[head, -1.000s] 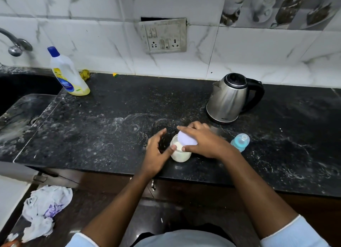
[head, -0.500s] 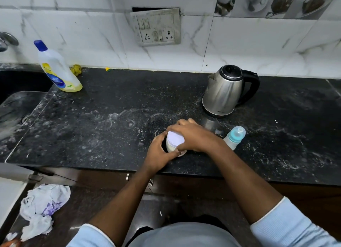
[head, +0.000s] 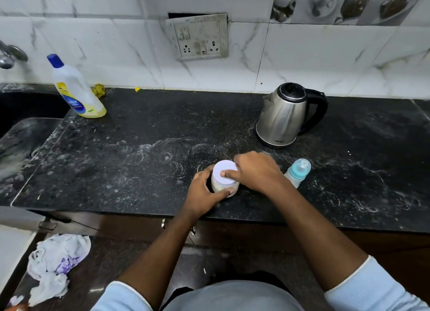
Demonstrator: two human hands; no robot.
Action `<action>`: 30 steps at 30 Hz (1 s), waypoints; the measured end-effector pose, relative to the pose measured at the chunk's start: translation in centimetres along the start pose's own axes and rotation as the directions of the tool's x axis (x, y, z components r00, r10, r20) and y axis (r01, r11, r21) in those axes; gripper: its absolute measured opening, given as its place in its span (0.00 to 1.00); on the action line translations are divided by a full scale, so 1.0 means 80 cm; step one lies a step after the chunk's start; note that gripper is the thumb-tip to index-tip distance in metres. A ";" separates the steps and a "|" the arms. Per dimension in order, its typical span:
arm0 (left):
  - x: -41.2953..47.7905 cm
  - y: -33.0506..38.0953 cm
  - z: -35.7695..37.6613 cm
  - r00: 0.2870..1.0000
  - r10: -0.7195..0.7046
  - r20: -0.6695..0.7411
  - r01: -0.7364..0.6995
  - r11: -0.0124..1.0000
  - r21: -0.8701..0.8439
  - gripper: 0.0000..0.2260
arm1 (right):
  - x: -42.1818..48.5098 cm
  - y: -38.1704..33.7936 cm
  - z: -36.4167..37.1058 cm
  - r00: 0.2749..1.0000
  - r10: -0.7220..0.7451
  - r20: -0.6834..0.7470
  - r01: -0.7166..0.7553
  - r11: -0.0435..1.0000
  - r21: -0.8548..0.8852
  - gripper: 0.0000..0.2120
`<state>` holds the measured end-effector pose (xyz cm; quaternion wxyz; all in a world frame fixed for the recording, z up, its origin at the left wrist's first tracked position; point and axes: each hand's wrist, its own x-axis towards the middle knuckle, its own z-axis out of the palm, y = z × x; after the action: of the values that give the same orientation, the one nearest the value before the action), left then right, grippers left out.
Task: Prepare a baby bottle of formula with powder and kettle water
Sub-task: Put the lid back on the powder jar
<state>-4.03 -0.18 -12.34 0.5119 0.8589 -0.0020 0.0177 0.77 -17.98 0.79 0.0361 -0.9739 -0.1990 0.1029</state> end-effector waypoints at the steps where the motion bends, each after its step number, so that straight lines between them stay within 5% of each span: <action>1: 0.000 -0.001 0.000 1.000 -0.003 -0.001 0.003 1.000 -0.003 0.37 | -0.002 0.001 0.002 0.997 -0.072 -0.012 0.073 0.992 0.099 0.23; 3: -0.001 0.001 0.000 1.000 -0.002 0.000 0.002 1.000 -0.009 0.35 | -0.002 0.000 0.005 0.973 -0.224 0.059 0.200 0.941 0.275 0.33; 5: -0.001 0.002 0.000 1.000 0.002 -0.002 -0.002 1.000 0.003 0.32 | 0.003 0.000 0.012 0.947 -0.262 0.186 0.206 0.939 0.275 0.40; 11: -0.002 0.003 -0.001 1.000 0.002 -0.001 -0.002 1.000 -0.011 0.33 | 0.014 -0.006 0.026 0.993 -0.116 -0.013 0.116 0.993 -0.010 0.35; 16: -0.001 0.000 0.000 1.000 -0.012 0.009 0.012 1.000 0.004 0.33 | 0.019 0.007 0.031 0.939 -0.326 0.108 0.316 0.944 0.098 0.36; 22: -0.001 0.002 -0.001 0.999 -0.026 0.018 0.027 1.000 -0.015 0.31 | 0.020 -0.004 0.042 0.965 -0.262 0.017 0.262 0.965 0.014 0.32; 30: 0.002 0.006 -0.007 1.000 -0.016 0.014 0.015 0.999 0.034 0.35 | 0.026 -0.002 0.037 0.928 -0.374 0.004 0.369 0.914 -0.167 0.30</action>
<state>-3.86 0.08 -11.64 0.4975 0.8674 0.0013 0.0078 1.91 -16.91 -2.42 -0.0227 -0.9194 -0.3875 0.0637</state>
